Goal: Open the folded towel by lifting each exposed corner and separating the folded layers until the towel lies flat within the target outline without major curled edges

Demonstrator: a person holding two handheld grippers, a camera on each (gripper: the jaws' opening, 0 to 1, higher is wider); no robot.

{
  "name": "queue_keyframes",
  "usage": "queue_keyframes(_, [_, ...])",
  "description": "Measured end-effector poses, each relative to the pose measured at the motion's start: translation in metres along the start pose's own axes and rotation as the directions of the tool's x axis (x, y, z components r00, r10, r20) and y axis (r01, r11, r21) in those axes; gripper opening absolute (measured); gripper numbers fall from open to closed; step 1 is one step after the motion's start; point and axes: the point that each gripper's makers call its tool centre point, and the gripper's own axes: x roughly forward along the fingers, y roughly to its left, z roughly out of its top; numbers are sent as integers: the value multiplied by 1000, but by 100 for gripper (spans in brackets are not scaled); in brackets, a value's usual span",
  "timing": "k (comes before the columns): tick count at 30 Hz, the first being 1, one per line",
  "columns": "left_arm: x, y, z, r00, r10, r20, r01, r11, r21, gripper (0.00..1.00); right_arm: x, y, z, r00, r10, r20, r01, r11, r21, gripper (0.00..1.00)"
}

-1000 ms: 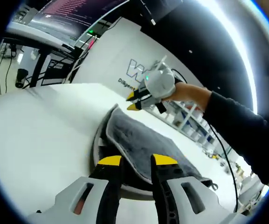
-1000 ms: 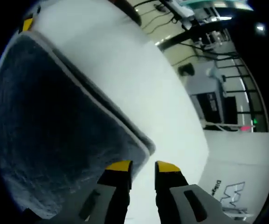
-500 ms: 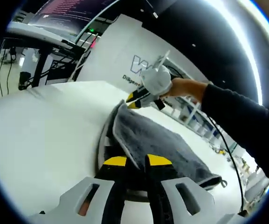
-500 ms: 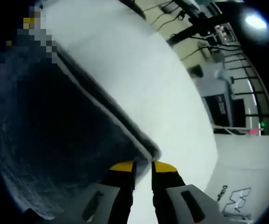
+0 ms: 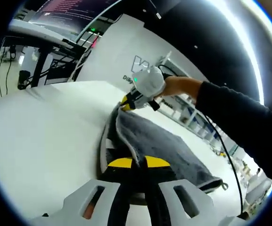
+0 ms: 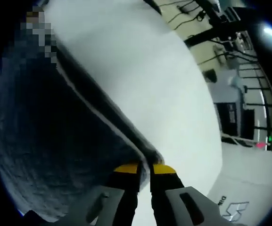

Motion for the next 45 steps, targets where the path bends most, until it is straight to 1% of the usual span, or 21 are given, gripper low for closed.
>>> queue_keyframes(10, [-2, -12, 5, 998, -58, 18, 58, 998, 12, 1, -15, 4, 1, 1000, -23, 2, 23, 1000, -14, 0])
queue_keyframes(14, [-5, -14, 7, 998, -66, 26, 65, 998, 10, 1, -19, 3, -1, 999, -39, -5, 39, 999, -20, 0])
queue_keyframes(18, [-7, -22, 9, 996, -85, 39, 85, 996, 4, 1, -22, 1, -2, 999, -49, -11, 49, 999, -10, 0])
queue_keyframes(24, [-8, -40, 14, 991, -122, 55, 122, 992, 14, 1, -33, 0, -4, 998, -68, -19, 68, 998, -10, 0])
queue_keyframes(25, [-8, -41, 16, 990, -128, 56, 128, 992, 16, 1, -34, 0, -6, 997, -70, -20, 70, 997, -11, 0])
queue_keyframes(29, [-6, -52, 16, 987, -150, 60, 150, 989, 15, 1, -41, -3, -14, 996, -82, -24, 82, 997, -2, 0])
queue_keyframes(36, [-1, -77, 19, 979, -194, 63, 193, 981, 29, 1, -52, -1, -29, 995, -96, -28, 97, 995, 18, 0])
queue_keyframes(39, [1, -86, 18, 976, -212, 58, 210, 977, 33, 1, -58, 3, -38, 994, -100, -33, 101, 994, 27, 0])
queue_keyframes(45, [7, -111, 12, 967, -250, 44, 248, 968, 46, 1, -69, 8, -57, 993, -111, -40, 114, 991, 64, 0])
